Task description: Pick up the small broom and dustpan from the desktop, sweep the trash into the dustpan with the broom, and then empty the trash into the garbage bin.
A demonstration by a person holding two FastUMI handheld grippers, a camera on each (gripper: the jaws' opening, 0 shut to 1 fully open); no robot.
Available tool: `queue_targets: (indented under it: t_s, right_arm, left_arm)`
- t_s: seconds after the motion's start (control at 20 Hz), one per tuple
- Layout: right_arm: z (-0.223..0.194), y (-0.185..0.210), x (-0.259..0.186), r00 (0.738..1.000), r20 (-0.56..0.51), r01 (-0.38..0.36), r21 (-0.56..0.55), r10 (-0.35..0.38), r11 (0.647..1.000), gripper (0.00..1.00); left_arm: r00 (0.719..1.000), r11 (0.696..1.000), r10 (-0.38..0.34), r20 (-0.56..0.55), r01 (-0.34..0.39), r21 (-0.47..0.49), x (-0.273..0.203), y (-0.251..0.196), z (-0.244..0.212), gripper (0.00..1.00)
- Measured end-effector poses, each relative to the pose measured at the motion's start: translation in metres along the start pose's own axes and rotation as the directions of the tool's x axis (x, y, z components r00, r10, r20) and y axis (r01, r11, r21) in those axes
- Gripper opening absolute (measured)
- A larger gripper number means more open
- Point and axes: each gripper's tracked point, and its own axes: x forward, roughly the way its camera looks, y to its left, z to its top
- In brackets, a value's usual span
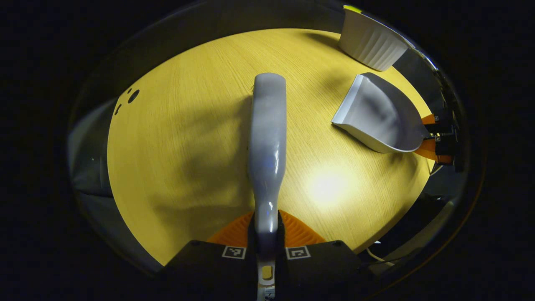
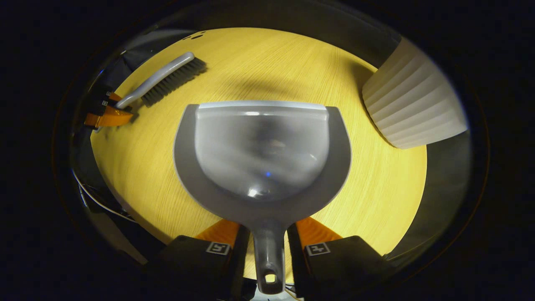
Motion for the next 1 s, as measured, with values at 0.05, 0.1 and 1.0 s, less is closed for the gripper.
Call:
queue_targets:
  t_s: [0.05,0.1,1.0]
  right_arm:
    - [-0.001,0.000,-0.002,1.000,0.002,0.001,0.002,-0.001,1.000,0.58]
    - [0.000,-0.001,-0.003,1.000,0.011,0.001,0.009,-0.001,1.000,0.61]
    - [0.083,-0.024,-0.208,0.703,0.689,0.042,0.205,-0.175,0.978,0.98]
  left_arm:
    - [1.000,1.000,0.000,0.001,0.000,0.005,0.001,0.002,0.000,0.23]
    - [1.000,1.000,0.006,0.008,-0.006,0.006,0.001,0.003,0.000,0.24]
    - [0.607,0.997,0.035,0.794,-0.077,0.015,-0.209,-0.034,0.083,0.97]
